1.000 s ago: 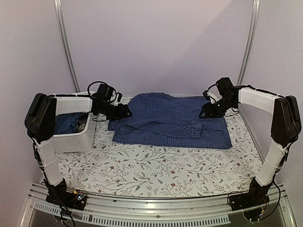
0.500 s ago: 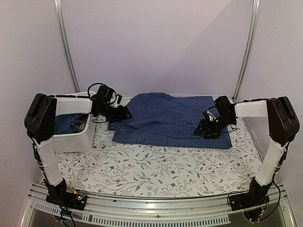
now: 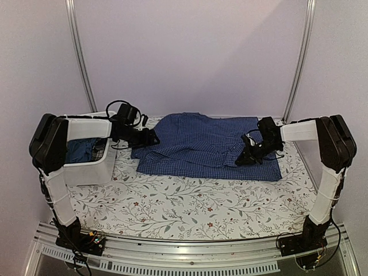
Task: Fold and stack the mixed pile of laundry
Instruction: Adjust the 1/3-folded tank top at the center of the board.
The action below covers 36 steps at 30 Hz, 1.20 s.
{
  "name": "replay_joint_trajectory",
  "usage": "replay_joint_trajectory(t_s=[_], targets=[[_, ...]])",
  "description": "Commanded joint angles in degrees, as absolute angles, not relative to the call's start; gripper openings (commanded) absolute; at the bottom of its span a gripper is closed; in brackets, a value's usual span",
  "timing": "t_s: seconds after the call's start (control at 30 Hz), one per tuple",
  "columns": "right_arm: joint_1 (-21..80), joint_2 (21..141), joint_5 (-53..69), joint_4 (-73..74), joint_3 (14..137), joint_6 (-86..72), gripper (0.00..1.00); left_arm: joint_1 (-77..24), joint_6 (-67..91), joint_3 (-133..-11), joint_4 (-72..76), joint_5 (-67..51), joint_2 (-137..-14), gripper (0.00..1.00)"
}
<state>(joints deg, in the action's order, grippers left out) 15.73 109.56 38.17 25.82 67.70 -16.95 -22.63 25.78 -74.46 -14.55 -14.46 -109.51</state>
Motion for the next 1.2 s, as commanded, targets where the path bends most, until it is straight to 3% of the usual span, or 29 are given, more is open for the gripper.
replay_joint_trajectory(t_s=[0.0, 0.57, 0.67, 0.73, 0.87, 1.17], targets=[[14.7, 105.6, 45.6, 28.3, 69.0, -19.5, 0.0, -22.7, 24.3, -74.2, -15.3, -13.8, -106.8, 0.75], [4.6, 106.5, 47.4, 33.7, 61.3, -19.5, 0.01, -22.7, 24.5, -71.6, -15.2, -13.4, -105.9, 0.75], [4.6, 107.7, 42.4, 36.2, 61.7, -16.6, 0.27, -22.8, 23.8, -71.9, -15.4, -13.5, -106.1, 0.76], [4.6, 107.1, 39.3, 37.0, 62.5, -16.1, 0.31, -23.2, 23.1, -72.3, -15.7, -13.5, -106.5, 0.76], [4.7, 104.5, 36.1, 36.3, 65.6, -15.0, 0.52, -23.9, 21.9, -73.1, -16.3, -13.1, -107.4, 0.76], [5.4, 108.8, 35.4, 36.1, 82.8, -13.3, 0.61, -24.6, 21.9, -75.3, -16.6, -13.6, -109.4, 0.76]])
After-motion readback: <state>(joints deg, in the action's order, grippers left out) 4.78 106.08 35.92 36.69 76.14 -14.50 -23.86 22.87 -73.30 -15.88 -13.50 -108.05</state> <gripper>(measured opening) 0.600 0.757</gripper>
